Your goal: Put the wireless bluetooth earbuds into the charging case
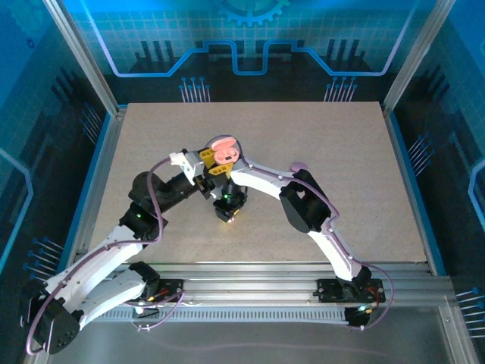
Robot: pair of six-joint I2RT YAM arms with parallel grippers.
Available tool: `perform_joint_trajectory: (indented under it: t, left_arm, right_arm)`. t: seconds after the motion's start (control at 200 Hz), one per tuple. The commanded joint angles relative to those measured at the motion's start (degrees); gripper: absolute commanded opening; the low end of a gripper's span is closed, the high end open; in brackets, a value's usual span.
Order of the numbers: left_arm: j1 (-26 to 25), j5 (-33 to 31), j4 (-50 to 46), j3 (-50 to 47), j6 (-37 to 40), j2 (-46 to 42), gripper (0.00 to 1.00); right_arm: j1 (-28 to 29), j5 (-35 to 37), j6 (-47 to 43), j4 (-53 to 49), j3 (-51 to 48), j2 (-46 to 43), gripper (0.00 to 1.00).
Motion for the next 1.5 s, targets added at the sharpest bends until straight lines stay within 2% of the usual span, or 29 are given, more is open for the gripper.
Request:
perform_joint_trajectory:
  t: [0.0, 0.66, 0.835, 0.971, 1.186, 1.326, 1.491]
  left_arm:
    - [-0.59, 0.66, 1.78, 1.73, -0.32, 0.00, 0.31]
    - [-0.55, 0.58, 1.95, 1.55, -0.49, -0.08, 0.31]
    - [-0.54, 0.64, 1.88, 1.38, -0.44, 0.16, 0.31]
    - [-0.58, 0.50, 1.81, 1.37, -0.34, 0.09, 0.31]
    - [-0.57, -0.60, 2.04, 0.87, 0.31, 0.25, 0.31]
    - [-0.54, -1.81, 2.35, 0.58, 0.91, 0.66, 0.31]
    - [-0.55, -3.75, 3.29, 0.01, 1.76, 1.87, 0.31]
  right_arm:
    - [1.63, 0.26, -1.00, -2.55, 1.45, 1.28, 0.34]
    - [1.64, 2.84, 3.94, -4.40, 4.09, 4.33, 0.28]
    - [1.40, 2.06, 5.52, -3.64, 3.58, 2.47, 0.26]
    - [-0.33, -0.41, 7.41, -0.16, -0.17, -2.71, 0.23]
    - [-9.16, -16.77, 13.85, 14.27, -18.14, -19.83, 0.23]
    - [-17.40, -33.88, 20.25, 26.92, -30.42, -30.71, 0.23]
    - [-24.92, -46.31, 26.01, 34.62, -36.52, -38.94, 0.22]
